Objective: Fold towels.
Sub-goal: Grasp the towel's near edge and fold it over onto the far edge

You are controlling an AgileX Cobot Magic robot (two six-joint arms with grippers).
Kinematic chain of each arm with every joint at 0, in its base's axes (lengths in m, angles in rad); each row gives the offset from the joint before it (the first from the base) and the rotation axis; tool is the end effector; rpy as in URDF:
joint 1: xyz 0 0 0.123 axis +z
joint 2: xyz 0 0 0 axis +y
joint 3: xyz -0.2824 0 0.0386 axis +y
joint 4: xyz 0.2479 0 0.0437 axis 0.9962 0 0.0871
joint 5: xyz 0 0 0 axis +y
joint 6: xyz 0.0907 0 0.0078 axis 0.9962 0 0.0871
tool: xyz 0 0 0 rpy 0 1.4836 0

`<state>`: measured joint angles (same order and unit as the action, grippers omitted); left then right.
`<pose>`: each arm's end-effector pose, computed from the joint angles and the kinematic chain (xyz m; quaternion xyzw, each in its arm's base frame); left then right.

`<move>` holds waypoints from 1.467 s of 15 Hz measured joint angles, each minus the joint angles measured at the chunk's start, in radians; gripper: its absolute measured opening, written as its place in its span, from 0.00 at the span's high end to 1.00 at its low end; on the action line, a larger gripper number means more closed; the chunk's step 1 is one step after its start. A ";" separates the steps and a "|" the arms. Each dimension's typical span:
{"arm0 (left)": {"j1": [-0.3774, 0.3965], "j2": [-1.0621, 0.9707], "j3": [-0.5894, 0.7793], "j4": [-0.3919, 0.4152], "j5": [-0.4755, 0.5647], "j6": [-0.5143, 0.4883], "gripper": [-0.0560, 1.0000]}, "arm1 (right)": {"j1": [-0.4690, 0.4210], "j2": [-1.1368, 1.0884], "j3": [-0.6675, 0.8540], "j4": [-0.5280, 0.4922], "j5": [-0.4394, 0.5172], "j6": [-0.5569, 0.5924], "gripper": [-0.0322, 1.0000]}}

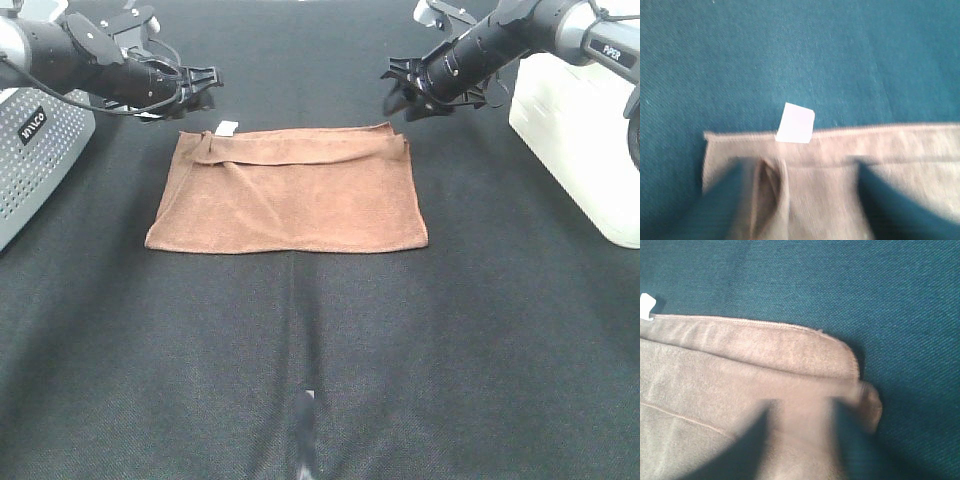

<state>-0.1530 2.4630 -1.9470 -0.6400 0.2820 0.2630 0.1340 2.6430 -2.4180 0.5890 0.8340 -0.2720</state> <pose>0.5435 -0.0992 0.1310 -0.0548 0.8934 -0.1835 0.4064 0.5605 0.1134 0.1474 -0.0639 0.9204 0.2429 0.2998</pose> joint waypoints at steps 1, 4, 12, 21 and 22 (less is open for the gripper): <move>0.000 0.000 0.000 0.009 0.030 0.000 0.25 | 0.000 -0.004 0.000 -0.006 0.013 0.000 0.32; 0.001 -0.012 0.000 0.079 0.174 0.000 0.18 | 0.000 -0.045 0.000 -0.079 0.155 0.001 0.24; 0.042 -0.015 0.000 0.096 0.600 -0.119 0.18 | 0.000 -0.066 -0.002 -0.122 0.375 0.176 0.24; 0.052 -0.212 0.308 0.172 0.581 -0.209 0.18 | 0.000 -0.319 0.582 -0.138 0.285 0.131 0.24; 0.060 -0.212 0.331 0.176 0.580 -0.220 0.18 | 0.000 -0.329 0.621 -0.100 0.257 0.108 0.24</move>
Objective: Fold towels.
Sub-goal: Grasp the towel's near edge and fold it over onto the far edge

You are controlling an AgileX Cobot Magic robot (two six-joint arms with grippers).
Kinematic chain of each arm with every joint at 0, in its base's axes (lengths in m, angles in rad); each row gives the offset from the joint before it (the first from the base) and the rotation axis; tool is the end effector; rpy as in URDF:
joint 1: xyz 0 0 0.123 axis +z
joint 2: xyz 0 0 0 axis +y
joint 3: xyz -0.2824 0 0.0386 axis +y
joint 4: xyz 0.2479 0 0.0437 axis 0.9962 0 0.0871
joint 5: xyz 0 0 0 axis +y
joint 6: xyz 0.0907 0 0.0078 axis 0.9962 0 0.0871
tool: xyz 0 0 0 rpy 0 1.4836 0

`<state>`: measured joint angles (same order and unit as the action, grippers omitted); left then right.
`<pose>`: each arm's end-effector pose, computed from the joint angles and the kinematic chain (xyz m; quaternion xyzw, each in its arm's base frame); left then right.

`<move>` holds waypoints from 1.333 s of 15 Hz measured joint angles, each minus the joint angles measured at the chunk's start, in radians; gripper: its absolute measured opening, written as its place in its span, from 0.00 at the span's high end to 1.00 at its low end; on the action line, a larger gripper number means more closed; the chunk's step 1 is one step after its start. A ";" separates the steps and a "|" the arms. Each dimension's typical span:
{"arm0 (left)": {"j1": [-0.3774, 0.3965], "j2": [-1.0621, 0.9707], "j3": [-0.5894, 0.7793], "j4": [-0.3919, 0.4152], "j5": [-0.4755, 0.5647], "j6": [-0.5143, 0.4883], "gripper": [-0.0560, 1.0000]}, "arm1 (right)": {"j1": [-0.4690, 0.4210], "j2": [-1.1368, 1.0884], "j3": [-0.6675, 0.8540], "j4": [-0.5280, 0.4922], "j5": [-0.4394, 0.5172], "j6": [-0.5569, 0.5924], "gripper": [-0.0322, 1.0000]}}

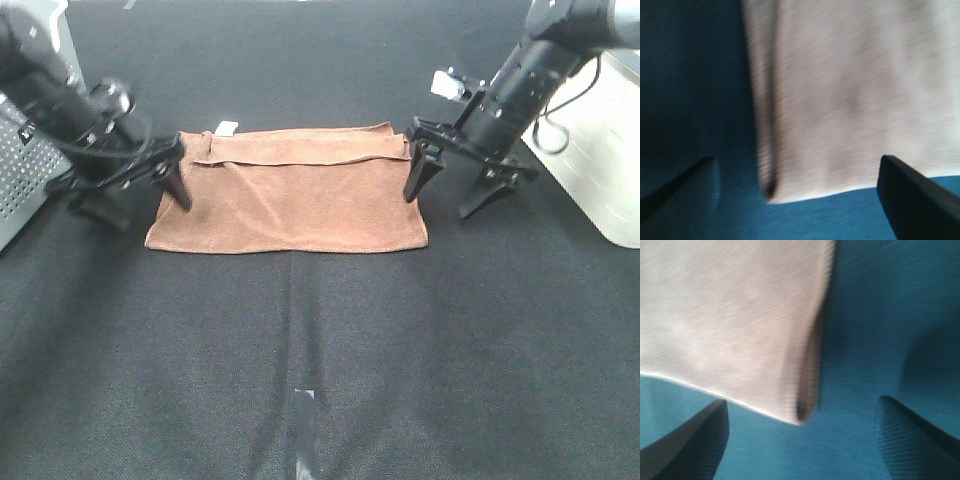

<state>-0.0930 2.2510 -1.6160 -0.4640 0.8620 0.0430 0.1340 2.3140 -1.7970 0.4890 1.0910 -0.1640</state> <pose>0.4466 -0.0728 0.1228 -0.0689 0.9770 -0.1879 0.0736 0.4557 0.0997 0.1380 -0.0388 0.9750 0.2171 0.0275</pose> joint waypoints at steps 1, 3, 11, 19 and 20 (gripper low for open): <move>0.012 0.000 0.009 0.006 -0.001 -0.009 0.18 | 0.000 -0.003 0.026 0.025 -0.029 -0.026 0.24; 0.019 0.000 0.010 0.008 -0.008 -0.010 0.18 | 0.000 -0.001 0.041 0.043 -0.057 -0.040 0.24; -0.002 0.004 0.010 -0.013 -0.109 -0.017 0.18 | 0.000 0.024 0.046 0.018 -0.141 -0.083 0.24; -0.046 0.054 0.010 -0.093 -0.110 0.001 0.41 | 0.000 0.067 0.042 0.090 -0.158 -0.101 0.56; -0.050 0.057 0.010 -0.095 -0.110 0.001 0.49 | 0.000 0.070 0.042 0.108 -0.157 -0.109 0.62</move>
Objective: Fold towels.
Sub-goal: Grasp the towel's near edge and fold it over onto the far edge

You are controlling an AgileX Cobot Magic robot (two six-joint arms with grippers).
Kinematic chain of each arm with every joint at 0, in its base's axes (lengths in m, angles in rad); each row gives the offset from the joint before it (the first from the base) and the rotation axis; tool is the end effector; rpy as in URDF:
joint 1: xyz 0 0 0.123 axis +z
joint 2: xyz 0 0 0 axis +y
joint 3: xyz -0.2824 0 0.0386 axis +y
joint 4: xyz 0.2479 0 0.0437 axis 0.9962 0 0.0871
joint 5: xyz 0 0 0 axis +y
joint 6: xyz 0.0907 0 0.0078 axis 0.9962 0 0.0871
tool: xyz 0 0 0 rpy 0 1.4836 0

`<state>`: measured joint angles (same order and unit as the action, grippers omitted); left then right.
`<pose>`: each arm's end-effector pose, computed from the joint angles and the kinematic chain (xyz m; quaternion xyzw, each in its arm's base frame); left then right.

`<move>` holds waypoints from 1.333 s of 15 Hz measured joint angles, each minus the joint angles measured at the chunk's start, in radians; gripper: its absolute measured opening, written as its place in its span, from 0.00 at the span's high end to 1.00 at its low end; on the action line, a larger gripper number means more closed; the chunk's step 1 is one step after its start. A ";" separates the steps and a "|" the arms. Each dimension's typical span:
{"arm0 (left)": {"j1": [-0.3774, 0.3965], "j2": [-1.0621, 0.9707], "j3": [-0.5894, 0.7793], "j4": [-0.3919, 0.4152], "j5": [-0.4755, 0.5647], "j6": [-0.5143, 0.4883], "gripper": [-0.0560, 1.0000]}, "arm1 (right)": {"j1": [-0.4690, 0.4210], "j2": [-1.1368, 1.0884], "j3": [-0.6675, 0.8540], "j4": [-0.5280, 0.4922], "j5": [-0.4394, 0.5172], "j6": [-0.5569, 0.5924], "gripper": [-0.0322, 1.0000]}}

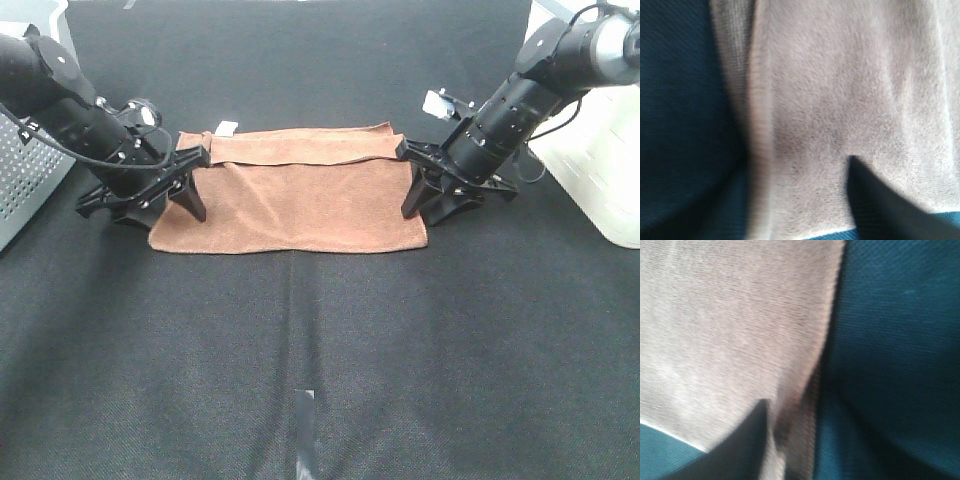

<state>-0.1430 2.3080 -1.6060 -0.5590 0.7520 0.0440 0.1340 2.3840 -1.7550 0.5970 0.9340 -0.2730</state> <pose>0.4503 -0.0982 0.0980 -0.0912 0.9689 -0.2126 0.0875 0.4632 0.1040 0.0987 -0.0329 0.9680 0.2407 0.0622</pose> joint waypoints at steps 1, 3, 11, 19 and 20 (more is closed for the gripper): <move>0.000 0.003 0.000 0.000 0.006 0.000 0.61 | 0.000 0.003 0.000 0.020 0.005 -0.008 0.70; 0.000 0.004 0.000 0.003 0.025 0.000 0.80 | 0.000 0.012 0.000 0.027 0.013 -0.008 0.87; 0.000 -0.082 0.001 0.106 0.165 0.000 0.94 | 0.000 -0.083 0.114 0.030 0.040 -0.007 0.97; -0.008 -0.306 0.398 0.109 0.099 0.046 0.94 | 0.000 -0.251 0.462 0.057 -0.028 -0.067 0.97; -0.008 -0.321 0.420 0.108 0.084 0.046 0.94 | 0.000 -0.257 0.468 0.060 -0.030 -0.074 0.97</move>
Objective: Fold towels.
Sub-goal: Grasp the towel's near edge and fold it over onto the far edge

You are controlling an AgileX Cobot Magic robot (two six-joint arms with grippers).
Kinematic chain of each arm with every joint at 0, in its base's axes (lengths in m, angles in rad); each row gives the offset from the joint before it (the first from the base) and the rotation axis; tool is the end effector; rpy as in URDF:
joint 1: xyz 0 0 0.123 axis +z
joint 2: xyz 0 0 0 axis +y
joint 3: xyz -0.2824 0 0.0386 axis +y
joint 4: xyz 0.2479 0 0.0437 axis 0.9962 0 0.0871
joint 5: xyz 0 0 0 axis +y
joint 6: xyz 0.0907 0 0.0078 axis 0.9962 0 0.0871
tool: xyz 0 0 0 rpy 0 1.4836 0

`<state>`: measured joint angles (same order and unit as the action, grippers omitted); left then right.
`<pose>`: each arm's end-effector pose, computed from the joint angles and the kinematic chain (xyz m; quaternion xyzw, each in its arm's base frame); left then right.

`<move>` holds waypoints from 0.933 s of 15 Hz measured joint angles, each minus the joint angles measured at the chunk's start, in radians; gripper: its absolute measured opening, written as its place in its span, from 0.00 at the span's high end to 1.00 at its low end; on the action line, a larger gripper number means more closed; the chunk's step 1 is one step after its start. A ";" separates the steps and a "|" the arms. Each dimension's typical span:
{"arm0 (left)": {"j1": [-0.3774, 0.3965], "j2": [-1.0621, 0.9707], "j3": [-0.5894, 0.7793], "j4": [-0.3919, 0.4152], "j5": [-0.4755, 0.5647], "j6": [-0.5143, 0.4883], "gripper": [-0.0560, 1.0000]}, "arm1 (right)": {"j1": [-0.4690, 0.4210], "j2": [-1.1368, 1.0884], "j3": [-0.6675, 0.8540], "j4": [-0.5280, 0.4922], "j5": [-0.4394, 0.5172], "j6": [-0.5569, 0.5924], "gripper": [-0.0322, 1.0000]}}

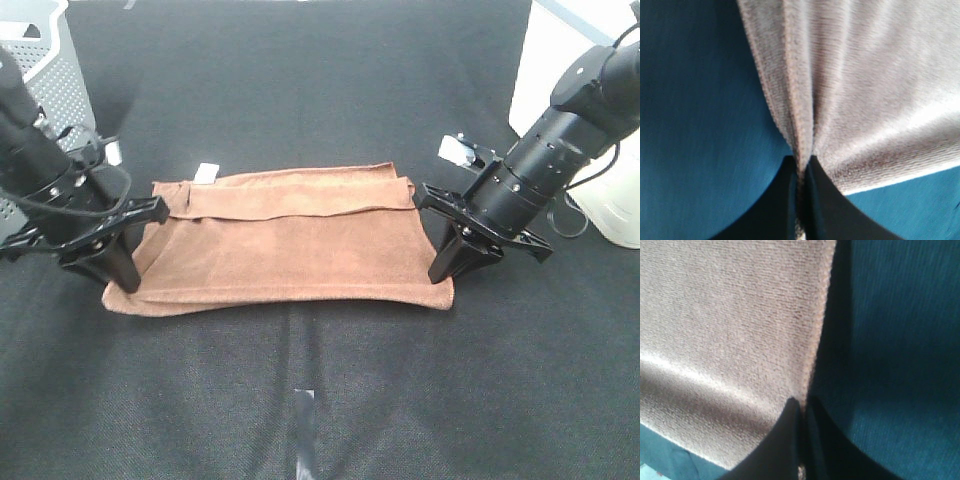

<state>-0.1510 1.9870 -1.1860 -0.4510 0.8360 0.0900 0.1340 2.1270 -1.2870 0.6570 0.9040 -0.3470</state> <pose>0.3511 -0.0832 0.1322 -0.0299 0.9854 -0.1677 0.0051 0.3729 0.0944 0.1072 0.0210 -0.9685 -0.2476 0.0144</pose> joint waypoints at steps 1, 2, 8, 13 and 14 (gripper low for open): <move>0.000 -0.011 0.000 0.000 -0.010 0.000 0.94 | 0.000 -0.001 -0.007 0.002 -0.001 -0.005 0.97; 0.000 -0.014 -0.014 0.000 -0.010 -0.004 0.94 | 0.001 -0.001 -0.028 0.000 -0.001 -0.006 0.97; 0.000 -0.014 -0.156 0.006 -0.075 -0.037 0.94 | 0.001 0.014 -0.254 -0.001 0.018 -0.004 0.97; 0.061 0.038 -0.286 0.020 -0.155 -0.072 0.94 | 0.001 0.188 -0.589 -0.016 0.092 0.047 0.97; 0.069 0.074 -0.315 0.020 -0.155 -0.072 0.94 | 0.001 0.223 -0.633 -0.014 0.095 0.047 0.97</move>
<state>-0.0820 2.0610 -1.5010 -0.4310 0.6810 0.0180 0.1350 2.3500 -1.9200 0.6430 0.9990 -0.3000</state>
